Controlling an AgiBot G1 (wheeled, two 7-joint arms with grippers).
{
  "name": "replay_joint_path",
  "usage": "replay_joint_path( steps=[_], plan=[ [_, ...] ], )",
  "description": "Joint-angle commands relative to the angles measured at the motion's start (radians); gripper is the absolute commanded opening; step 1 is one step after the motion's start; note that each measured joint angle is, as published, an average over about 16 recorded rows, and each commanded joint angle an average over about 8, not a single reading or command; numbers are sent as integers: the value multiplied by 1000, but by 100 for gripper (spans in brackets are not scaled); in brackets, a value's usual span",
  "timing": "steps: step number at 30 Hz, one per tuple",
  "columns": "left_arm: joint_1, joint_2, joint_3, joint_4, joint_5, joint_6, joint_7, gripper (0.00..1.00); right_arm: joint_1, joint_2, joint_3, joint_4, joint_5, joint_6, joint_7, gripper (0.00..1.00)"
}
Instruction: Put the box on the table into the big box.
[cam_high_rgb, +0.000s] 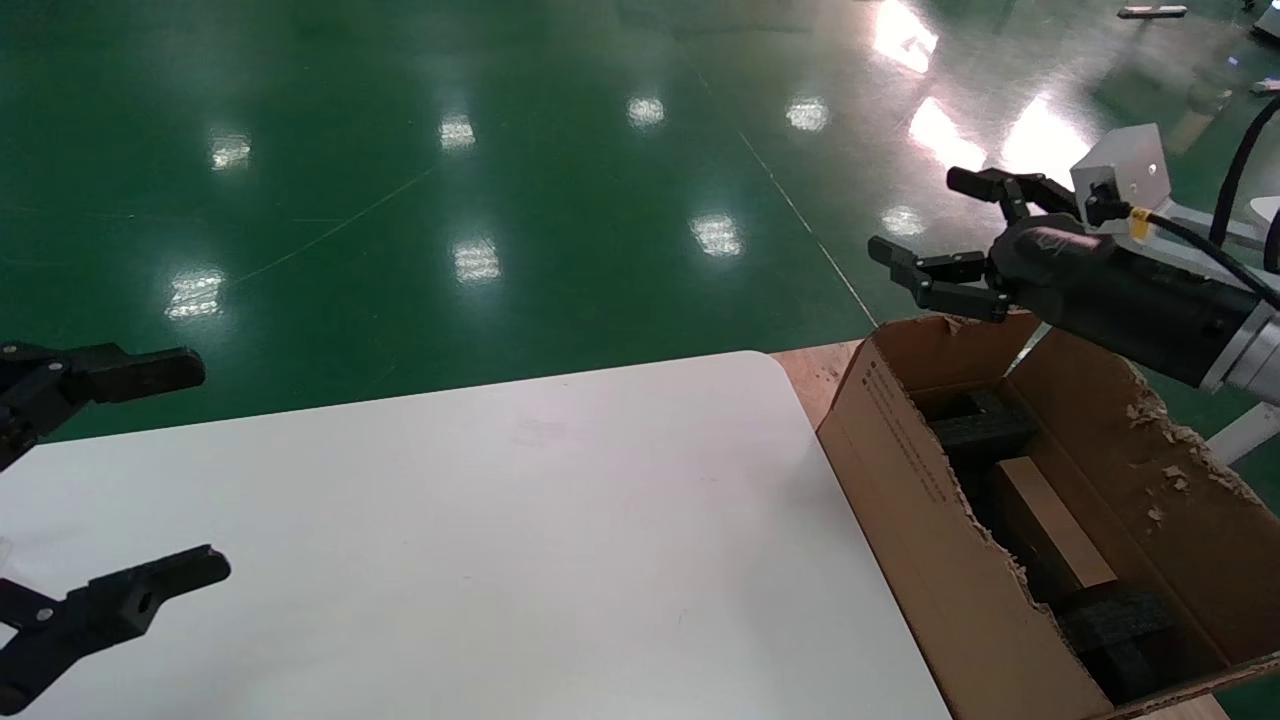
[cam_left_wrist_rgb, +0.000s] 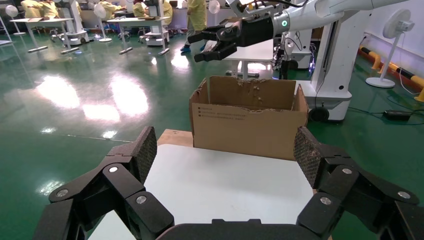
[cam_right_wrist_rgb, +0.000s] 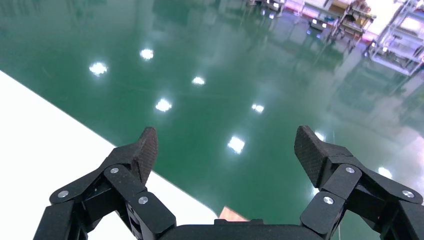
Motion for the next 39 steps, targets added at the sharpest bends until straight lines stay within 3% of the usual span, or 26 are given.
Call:
replay_joint_path(
  steps=[1, 14, 39],
  plan=[
    [0, 0, 0, 0, 0, 0, 0, 100, 25, -3, 15, 22, -25, -1, -24, 100],
    [0, 0, 0, 0, 0, 0, 0, 100, -12, -11, 32, 5, -32, -13, 9, 100],
    [0, 0, 0, 0, 0, 0, 0, 100, -207, -185, 579, 106, -445, -307, 351, 100]
  ],
)
